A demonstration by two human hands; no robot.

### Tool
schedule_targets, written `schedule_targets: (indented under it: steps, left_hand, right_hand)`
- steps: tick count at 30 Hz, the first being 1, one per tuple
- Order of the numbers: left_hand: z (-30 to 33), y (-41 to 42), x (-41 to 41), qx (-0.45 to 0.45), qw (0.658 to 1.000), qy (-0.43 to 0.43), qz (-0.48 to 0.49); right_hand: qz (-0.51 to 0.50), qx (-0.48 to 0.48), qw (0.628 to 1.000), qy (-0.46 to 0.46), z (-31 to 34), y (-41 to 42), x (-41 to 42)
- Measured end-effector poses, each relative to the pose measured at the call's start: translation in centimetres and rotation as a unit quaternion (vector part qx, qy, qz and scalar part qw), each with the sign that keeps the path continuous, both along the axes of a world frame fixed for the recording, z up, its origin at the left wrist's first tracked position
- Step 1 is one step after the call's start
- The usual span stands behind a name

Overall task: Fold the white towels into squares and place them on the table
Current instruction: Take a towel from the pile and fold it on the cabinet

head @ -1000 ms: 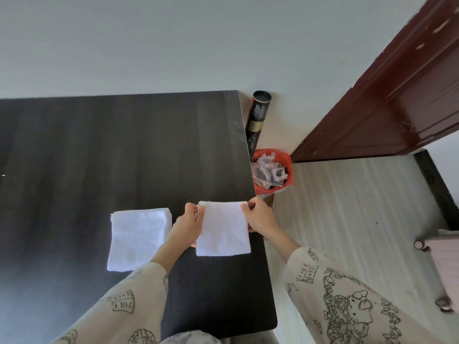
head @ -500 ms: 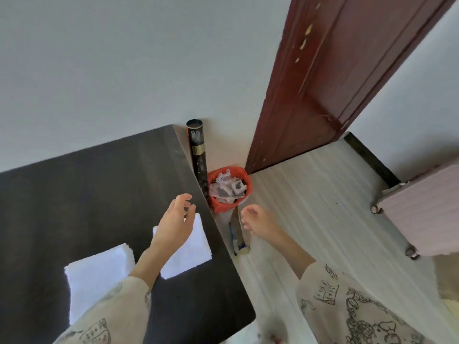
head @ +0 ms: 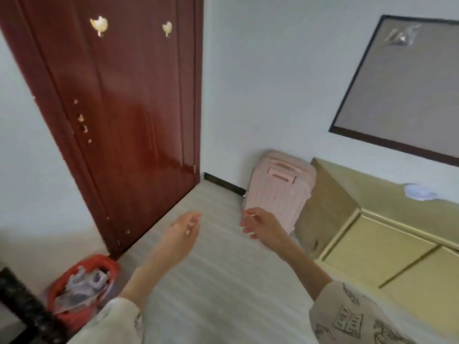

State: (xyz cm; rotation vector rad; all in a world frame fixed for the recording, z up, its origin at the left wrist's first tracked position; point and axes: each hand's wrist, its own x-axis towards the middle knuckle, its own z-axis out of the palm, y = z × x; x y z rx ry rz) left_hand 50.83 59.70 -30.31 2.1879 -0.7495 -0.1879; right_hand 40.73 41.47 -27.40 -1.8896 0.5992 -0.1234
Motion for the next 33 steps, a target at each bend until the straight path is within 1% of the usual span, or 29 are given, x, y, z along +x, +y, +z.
schedule_targets:
  steps: [4,10,14,17,20,24,26,30,33]
  left_hand:
    - [1.8,-12.8,-3.1,-0.024,0.993,-0.008,-0.111]
    - [3.9,-31.0,-7.2,-0.041,0.966,-0.018,-0.255]
    - [3.1,-42.1,-9.4,-0.039,0.941,-0.006,-0.337]
    - [1.8,-50.2,-9.9,-0.029,0.918,0.005,-0.396]
    - [1.3,-58.4,-9.2,-0.014,0.905,0.03,-0.425]
    - [1.6,-68.5,-8.2,-0.02,0.904,0.051,-0.425]
    - [0.8,-73.2,-8.1,-0.015,0.899,0.057,-0.433]
    - [-2.0,-80.7,-8.9,0.04,0.883,0.056,-0.465]
    - [-4.0,-85.9,-9.5,0.078,0.878,0.045,-0.471]
  right_hand:
    - [-0.085,-0.019,0.996,-0.018,2.6,-10.4,-6.6]
    - [-0.22,-0.036,0.974,-0.033,3.6,-23.9,-14.4]
    - [-0.282,-0.04,0.958,-0.035,2.7,-32.8,-17.7]
    - [-0.314,-0.04,0.948,-0.033,2.1,-39.9,-18.5]
    - [-0.342,-0.027,0.939,-0.032,1.9,-47.0,-18.2]
    - [-0.383,-0.015,0.923,-0.025,1.5,-55.5,-18.3]
    - [-0.405,-0.004,0.914,-0.02,1.1,-59.4,-18.7]
    - [-0.436,0.02,0.9,-0.006,-0.7,-66.1,-19.7]
    - [-0.442,0.042,0.896,0.009,-2.9,-71.4,-20.1]
